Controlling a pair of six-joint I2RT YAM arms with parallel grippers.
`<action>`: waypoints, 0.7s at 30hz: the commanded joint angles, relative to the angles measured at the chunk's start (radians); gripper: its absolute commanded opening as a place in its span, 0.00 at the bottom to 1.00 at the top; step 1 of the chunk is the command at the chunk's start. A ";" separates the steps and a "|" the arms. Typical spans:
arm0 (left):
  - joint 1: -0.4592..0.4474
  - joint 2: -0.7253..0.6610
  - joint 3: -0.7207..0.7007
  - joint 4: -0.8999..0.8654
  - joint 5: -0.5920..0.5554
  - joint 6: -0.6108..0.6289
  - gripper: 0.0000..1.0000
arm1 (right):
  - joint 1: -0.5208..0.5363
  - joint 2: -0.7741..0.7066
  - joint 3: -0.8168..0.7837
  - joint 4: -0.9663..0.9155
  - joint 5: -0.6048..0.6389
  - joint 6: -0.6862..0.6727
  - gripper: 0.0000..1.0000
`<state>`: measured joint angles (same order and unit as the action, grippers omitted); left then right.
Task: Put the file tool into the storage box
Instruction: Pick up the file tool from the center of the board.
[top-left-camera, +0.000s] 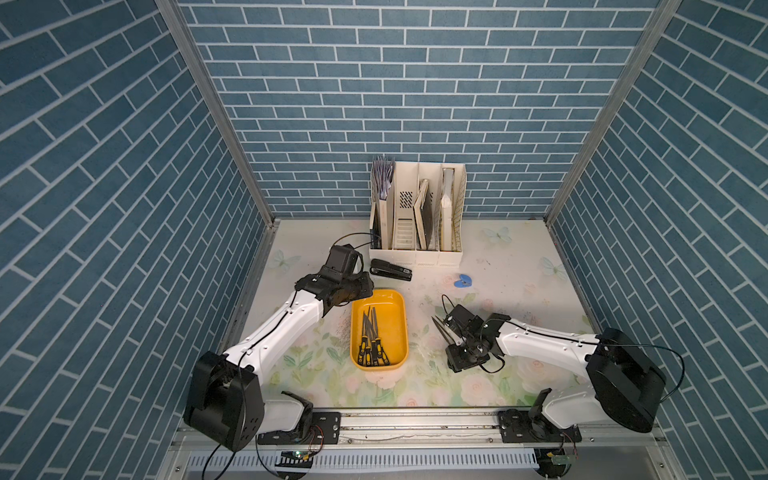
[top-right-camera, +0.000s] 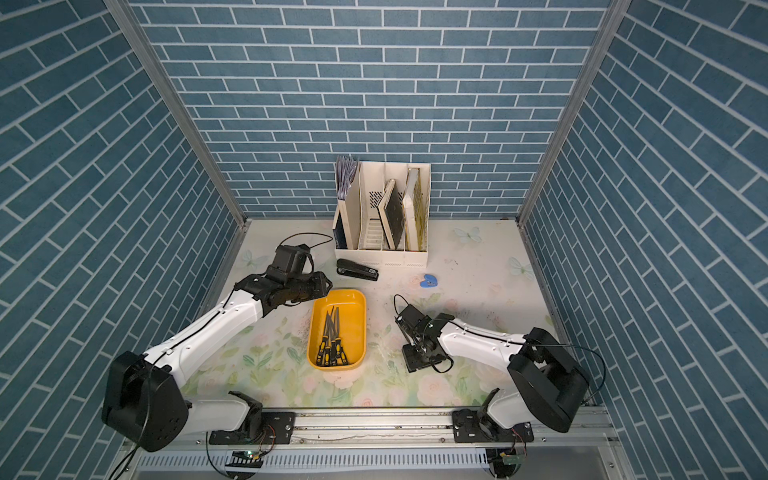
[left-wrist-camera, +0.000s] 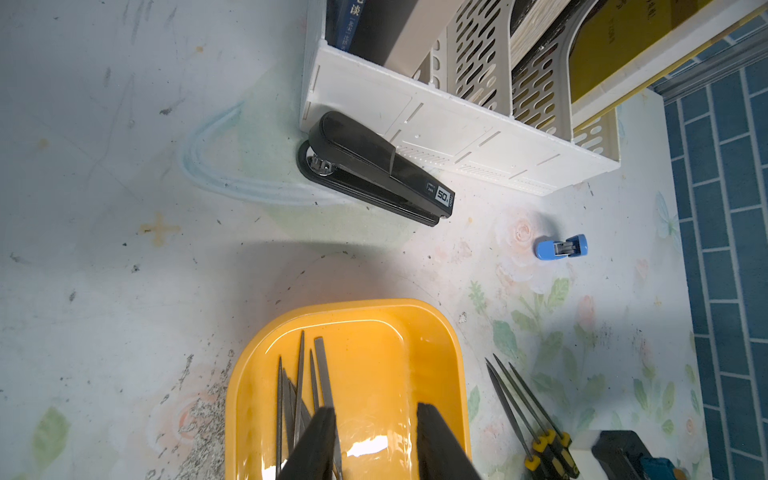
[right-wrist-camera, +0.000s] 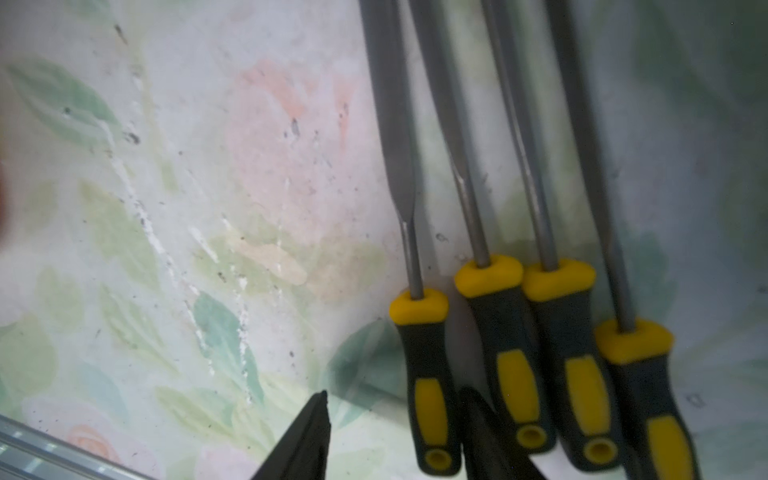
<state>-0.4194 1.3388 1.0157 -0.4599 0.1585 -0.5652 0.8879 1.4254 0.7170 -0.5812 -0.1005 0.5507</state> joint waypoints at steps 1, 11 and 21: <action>-0.004 -0.017 -0.017 -0.011 0.004 -0.001 0.37 | -0.003 0.017 -0.016 0.022 0.002 -0.014 0.49; -0.007 -0.039 -0.047 0.014 0.028 -0.008 0.37 | 0.000 0.048 -0.021 0.048 -0.001 -0.024 0.21; -0.105 -0.110 -0.119 0.142 0.109 -0.128 0.55 | 0.069 -0.070 0.032 -0.037 -0.026 0.000 0.18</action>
<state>-0.4889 1.2438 0.9241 -0.3775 0.2317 -0.6384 0.9409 1.4105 0.7177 -0.5709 -0.1059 0.5423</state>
